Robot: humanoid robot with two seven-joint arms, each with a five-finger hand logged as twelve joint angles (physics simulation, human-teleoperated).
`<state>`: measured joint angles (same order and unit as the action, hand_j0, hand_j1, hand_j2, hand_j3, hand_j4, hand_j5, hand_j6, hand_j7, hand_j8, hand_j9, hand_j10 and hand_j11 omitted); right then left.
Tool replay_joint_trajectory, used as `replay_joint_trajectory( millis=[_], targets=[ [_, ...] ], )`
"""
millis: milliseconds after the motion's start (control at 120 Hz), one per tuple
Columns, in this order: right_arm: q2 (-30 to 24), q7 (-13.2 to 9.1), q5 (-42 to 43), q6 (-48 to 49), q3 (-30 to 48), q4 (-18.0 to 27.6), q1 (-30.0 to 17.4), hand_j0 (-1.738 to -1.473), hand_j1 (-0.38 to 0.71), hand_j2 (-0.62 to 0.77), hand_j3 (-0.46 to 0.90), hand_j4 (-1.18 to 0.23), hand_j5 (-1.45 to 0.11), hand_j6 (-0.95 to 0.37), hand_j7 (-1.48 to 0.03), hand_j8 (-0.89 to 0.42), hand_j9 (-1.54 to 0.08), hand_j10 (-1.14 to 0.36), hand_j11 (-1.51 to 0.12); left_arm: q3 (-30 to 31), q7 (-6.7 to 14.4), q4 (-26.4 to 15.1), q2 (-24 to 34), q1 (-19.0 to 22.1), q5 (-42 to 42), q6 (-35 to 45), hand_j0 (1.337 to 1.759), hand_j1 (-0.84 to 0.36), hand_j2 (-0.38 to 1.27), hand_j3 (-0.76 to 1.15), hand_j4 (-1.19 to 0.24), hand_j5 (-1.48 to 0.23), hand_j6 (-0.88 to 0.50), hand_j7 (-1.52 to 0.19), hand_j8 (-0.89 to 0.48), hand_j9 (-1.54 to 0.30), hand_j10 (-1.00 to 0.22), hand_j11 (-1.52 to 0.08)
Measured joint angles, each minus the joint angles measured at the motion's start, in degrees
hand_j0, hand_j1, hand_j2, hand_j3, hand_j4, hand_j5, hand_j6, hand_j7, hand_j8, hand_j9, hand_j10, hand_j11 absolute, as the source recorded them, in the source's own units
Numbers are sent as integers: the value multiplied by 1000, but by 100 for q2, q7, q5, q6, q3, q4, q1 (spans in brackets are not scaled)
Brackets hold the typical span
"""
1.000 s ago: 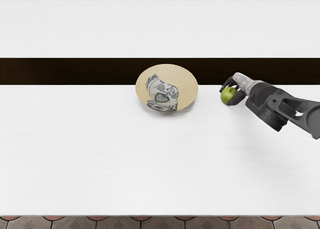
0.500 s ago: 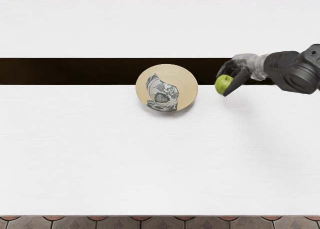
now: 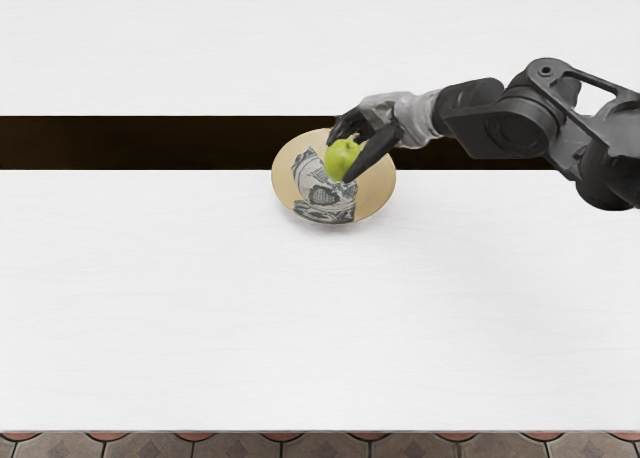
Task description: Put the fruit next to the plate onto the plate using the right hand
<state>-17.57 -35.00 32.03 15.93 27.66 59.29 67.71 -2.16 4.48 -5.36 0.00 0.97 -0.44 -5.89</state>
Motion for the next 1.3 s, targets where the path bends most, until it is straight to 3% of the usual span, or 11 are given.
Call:
replay_joint_trajectory(
  millis=[133, 375, 500, 775, 942, 1133, 1208, 1300],
  targets=[
    [276, 2, 13, -9, -235, -393, 15, -1658, 283, 186, 3, -667, -1048, -364, -946, -288, -1040, -614, -1060, 0, 0, 0, 0, 0, 0, 0, 1658, 73, 46, 0, -230, -299, -230, -299, -230, -299, -230, -299],
    [623, 0, 41, -30, -335, -849, 122, -1655, 253, 115, 1, -655, -991, -395, -913, -321, -995, -649, -1010, 1, 0, 0, 0, 0, 0, 0, 1658, 73, 46, 0, -230, -299, -230, -299, -230, -299, -230, -299],
    [660, 0, 73, -67, -384, -904, 193, -1656, 198, 36, 0, -549, -797, -399, -750, -352, -801, -565, -810, 0, 0, 0, 0, 0, 0, 0, 1658, 73, 46, 0, -230, -299, -230, -299, -230, -299, -230, -299],
    [637, 0, 136, -146, -381, -857, 376, -1658, -50, -16, 0, -274, -378, -236, -366, -223, -379, -278, -381, 1, 0, 0, 0, 0, 0, 0, 1658, 73, 46, 0, -230, -299, -230, -299, -230, -299, -230, -299],
    [-65, 0, -854, 169, -118, -225, 416, -1658, -180, -13, 0, -153, -208, -136, -202, -130, -208, -155, -209, 0, 0, 0, 0, 0, 0, 0, 1658, 73, 46, 0, -230, -299, -230, -299, -230, -299, -230, -299],
    [-1320, 0, -3032, 1237, -71, 587, 261, -1658, -254, -10, 0, -84, -112, -77, -110, -75, -112, -84, -113, 1, 0, 0, 0, 0, 0, 0, 1658, 73, 46, 0, -230, -299, -230, -299, -230, -299, -230, -299],
    [-1628, 0, -3617, 1582, 74, 694, -69, -1658, -270, -9, 0, -69, -92, -65, -91, -63, -93, -70, -93, 1, 0, 0, 0, 0, 0, 0, 1658, 73, 46, 0, -230, -299, -230, -299, -230, -299, -230, -299],
    [-1844, 0, -3965, 1773, 800, 868, -928, -1658, -282, -8, 0, -58, -77, -55, -76, -54, -77, -58, -77, 1, 0, 0, 0, 0, 0, 0, 1658, 73, 46, 0, -230, -299, -230, -299, -230, -299, -230, -299]
  ],
)
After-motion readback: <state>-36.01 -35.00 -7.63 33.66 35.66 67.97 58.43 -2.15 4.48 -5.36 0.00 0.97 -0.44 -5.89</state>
